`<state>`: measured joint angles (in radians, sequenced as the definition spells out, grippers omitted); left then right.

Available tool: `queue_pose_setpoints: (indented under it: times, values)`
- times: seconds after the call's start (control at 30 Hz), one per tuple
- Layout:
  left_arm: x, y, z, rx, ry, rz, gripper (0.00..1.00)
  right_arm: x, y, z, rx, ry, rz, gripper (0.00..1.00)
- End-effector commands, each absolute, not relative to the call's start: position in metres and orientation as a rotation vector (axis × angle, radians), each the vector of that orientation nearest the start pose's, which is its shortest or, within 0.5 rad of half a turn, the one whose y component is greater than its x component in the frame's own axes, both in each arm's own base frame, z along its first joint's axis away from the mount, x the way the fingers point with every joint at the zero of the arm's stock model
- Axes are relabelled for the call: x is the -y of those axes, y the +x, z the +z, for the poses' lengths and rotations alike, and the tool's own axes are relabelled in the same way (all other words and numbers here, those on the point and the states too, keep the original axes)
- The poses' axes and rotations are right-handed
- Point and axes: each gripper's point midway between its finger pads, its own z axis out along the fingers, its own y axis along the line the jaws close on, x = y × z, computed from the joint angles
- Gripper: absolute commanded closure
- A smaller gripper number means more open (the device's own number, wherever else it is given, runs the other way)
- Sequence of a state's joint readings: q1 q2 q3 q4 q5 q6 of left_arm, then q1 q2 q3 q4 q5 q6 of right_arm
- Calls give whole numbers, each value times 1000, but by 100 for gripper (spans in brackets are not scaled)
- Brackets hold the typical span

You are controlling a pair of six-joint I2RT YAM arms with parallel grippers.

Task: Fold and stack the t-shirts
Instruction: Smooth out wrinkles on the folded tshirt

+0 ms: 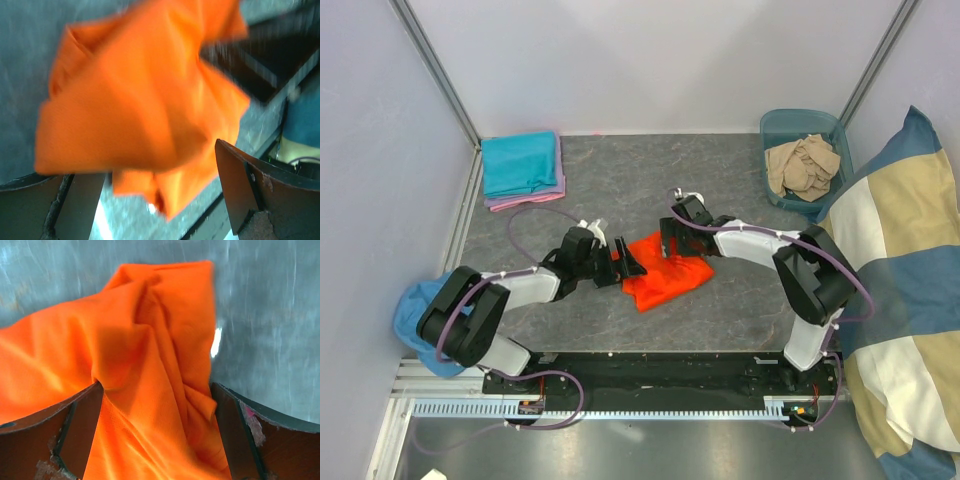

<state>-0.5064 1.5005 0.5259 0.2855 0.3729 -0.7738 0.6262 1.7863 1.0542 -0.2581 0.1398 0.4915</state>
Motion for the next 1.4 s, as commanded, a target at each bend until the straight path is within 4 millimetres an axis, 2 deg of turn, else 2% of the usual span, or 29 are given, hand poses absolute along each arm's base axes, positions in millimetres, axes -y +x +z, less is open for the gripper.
queue_pose_setpoints:
  times: [0.0, 0.07, 0.13, 0.17, 0.23, 0.27, 0.33, 0.43, 0.47, 0.5, 0.53, 0.57, 0.63, 0.67, 0.73, 0.77, 0.8, 0.83, 0.87, 0.9, 0.93, 1.0, 1.03, 1.1, 1.13, 1.17, 1.2, 1.27, 1.37]
  values:
    - [207, 187, -11, -2764, -251, -869, 5, -224, 330, -26, -2672, -182, 115, 2]
    - [206, 185, -2, -2727, -252, -890, 5, -228, 345, -22, -2648, -207, 91, 2]
    - [200, 171, -5, -2760, -270, -880, 5, -229, 355, -26, -2643, -224, 59, 2]
    - [201, 171, 2, -2740, -272, -899, 5, -234, 369, -19, -2615, -240, 66, 2]
    - [200, 162, 2, -2745, -278, -909, 5, -238, 381, -20, -2603, -256, 67, 2]
    - [201, 159, 4, -2743, -278, -917, 5, -242, 396, -11, -2572, -253, 84, 2]
    - [201, 157, 8, -2727, -269, -924, 5, -246, 406, -7, -2560, -279, 101, 2]
    - [202, 163, 20, -2689, -246, -923, 5, -251, 418, 24, -2506, -275, 156, 2]
    - [200, 163, 22, -2689, -239, -907, 5, -251, 419, 46, -2470, -263, 177, 2]
    - [200, 167, 27, -2669, -232, -903, 5, -250, 419, 58, -2451, -256, 185, 2]
    - [202, 176, 40, -2617, -225, -904, 5, -248, 415, 67, -2442, -257, 189, 2]
    - [201, 179, 45, -2604, -218, -894, 5, -246, 415, 93, -2393, -242, 213, 2]
    - [205, 192, 64, -2541, -207, -902, 4, -242, 407, 114, -2372, -239, 221, 2]
    - [206, 195, 68, -2533, -201, -896, 4, -239, 405, 138, -2329, -224, 239, 2]
    - [210, 206, 82, -2495, -187, -901, 4, -232, 394, 148, -2330, -212, 245, 2]
    - [211, 210, 87, -2484, -182, -900, 4, -231, 388, 164, -2302, -209, 275, 2]
    - [213, 213, 91, -2473, -174, -897, 4, -229, 383, 169, -2299, -202, 281, 2]
    - [214, 223, 101, -2439, -160, -884, 4, -223, 373, 162, -2324, -183, 279, 2]
    - [215, 229, 102, -2437, -157, -866, 3, -220, 367, 173, -2304, -158, 303, 2]
    - [215, 234, 105, -2430, -150, -850, 3, -219, 360, 171, -2312, -148, 324, 2]
    - [216, 249, 119, -2387, -144, -831, 2, -216, 348, 158, -2345, -139, 333, 2]
    - [219, 264, 126, -2377, -143, -812, 2, -218, 333, 159, -2350, -83, 422, 2]
    - [219, 282, 146, -2323, -143, -811, 1, -217, 322, 143, -2372, -69, 443, 2]
    - [219, 302, 152, -2304, -154, -796, 1, -216, 310, 140, -2364, -7, 502, 2]
    - [218, 322, 169, -2248, -161, -808, 1, -215, 301, 126, -2382, 1, 520, 2]
    - [217, 331, 173, -2234, -169, -816, 1, -216, 296, 127, -2373, 11, 545, 2]
    - [218, 341, 168, -2243, -176, -813, 1, -217, 293, 123, -2380, 41, 566, 2]
    - [217, 366, 183, -2181, -177, -826, 1, -221, 283, 114, -2386, 47, 611, 2]
    - [220, 396, 174, -2162, -157, -808, 1, -234, 277, 103, -2401, 40, 672, 2]
